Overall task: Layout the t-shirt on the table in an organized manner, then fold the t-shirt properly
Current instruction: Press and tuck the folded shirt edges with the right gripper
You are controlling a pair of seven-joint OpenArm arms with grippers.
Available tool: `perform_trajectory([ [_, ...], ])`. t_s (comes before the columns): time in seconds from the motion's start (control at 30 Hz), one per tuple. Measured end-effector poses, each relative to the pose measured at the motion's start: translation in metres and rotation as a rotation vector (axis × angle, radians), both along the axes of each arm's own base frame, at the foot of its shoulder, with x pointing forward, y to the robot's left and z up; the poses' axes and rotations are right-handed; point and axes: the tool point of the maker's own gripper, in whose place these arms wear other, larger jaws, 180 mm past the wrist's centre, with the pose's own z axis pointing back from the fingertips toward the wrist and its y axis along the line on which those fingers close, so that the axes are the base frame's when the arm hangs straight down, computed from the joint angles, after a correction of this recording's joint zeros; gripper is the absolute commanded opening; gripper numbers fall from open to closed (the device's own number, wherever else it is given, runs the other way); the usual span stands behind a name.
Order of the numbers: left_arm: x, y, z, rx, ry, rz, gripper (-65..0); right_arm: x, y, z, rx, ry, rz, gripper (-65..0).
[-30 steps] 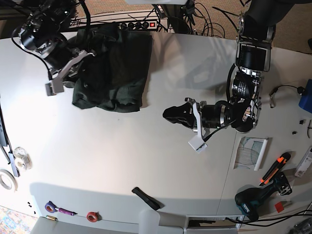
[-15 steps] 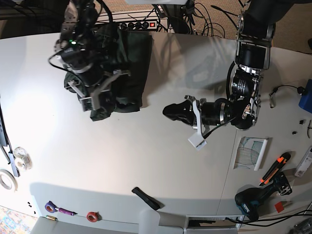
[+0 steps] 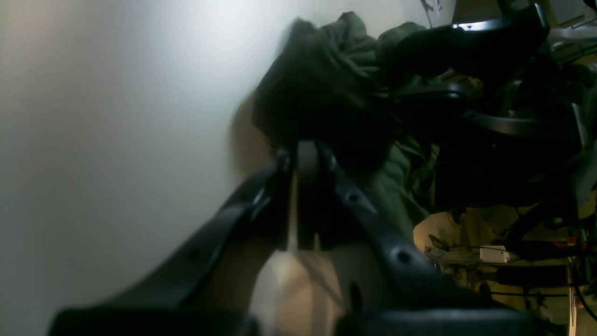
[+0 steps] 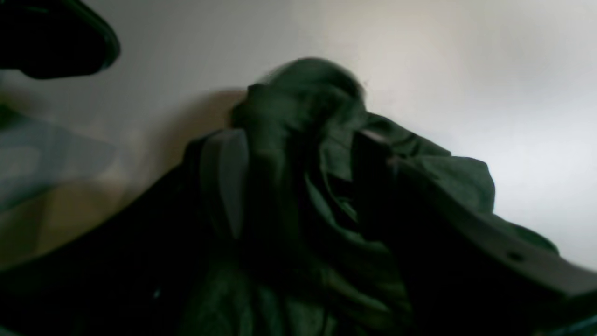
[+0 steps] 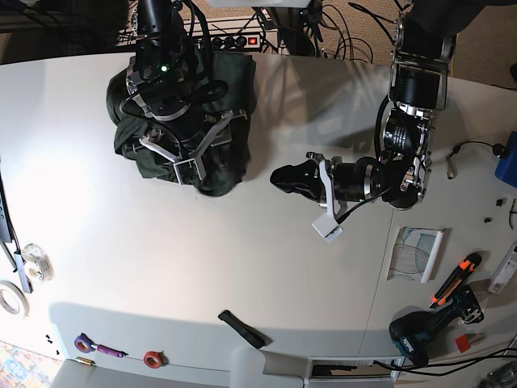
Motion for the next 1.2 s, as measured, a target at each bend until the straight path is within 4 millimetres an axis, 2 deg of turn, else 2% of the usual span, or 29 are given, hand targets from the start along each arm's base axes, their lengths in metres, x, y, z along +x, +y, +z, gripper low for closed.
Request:
perform_trajectory([
  [0.1, 0.0, 0.0, 0.0, 0.001, 0.0, 0.0, -60.6, 0.0, -0.005, 0.014, -0.013, -0.028, -0.027, -30.5],
  [0.27, 0.0, 0.001, -0.001, 0.009, -0.001, -0.001, -60.6, -0.001, -0.04, 0.061, -0.151, -0.151, -0.149, -30.5],
  [0.3, 0.0, 0.001, -0.002, 0.016, -0.002, -0.001, -60.6, -0.004, -0.045, 0.063, -0.158, -0.156, -0.163, -30.5],
  [0.37, 0.0, 0.002, -0.005, 0.028, -0.001, -0.001, -60.6, -0.014, -0.063, 0.05, -0.179, -0.097, -0.207, -30.5],
  [0.5, 0.0, 0.002, -0.005, 0.029, -0.002, -0.001, -60.6, -0.032, -0.116, 0.041, -0.172, -0.033, -0.323, -30.4],
  [0.63, 0.0, 0.002, -0.005, 0.03, -0.002, -0.001, -60.6, -0.044, -0.157, 0.054, -0.01, -0.074, -0.421, -30.4],
  [0.7, 0.0, 0.002, -0.005, 0.03, -0.002, -0.001, -60.6, -0.047, -0.168, 0.064, 0.092, -0.124, -0.425, -30.4],
  [0.77, 0.0, 0.002, -0.005, 0.028, -0.002, -0.002, -60.6, -0.052, -0.175, 0.057, 0.193, -0.122, -0.418, -30.4],
  [0.9, 0.0, 0.002, -0.005, 0.03, -0.002, -0.001, -60.6, -0.057, -0.186, 0.023, 0.372, -0.06, -0.423, -28.3],
  [1.03, 0.0, 0.002, -0.005, 0.029, -0.003, -0.001, -60.6, -0.043, -0.183, -0.007, 0.487, -0.009, -0.415, -28.3],
  [1.2, 0.0, 0.002, -0.004, 0.027, -0.003, -0.001, -60.6, -0.023, -0.179, -0.023, 0.591, 0.007, -0.416, -28.3],
])
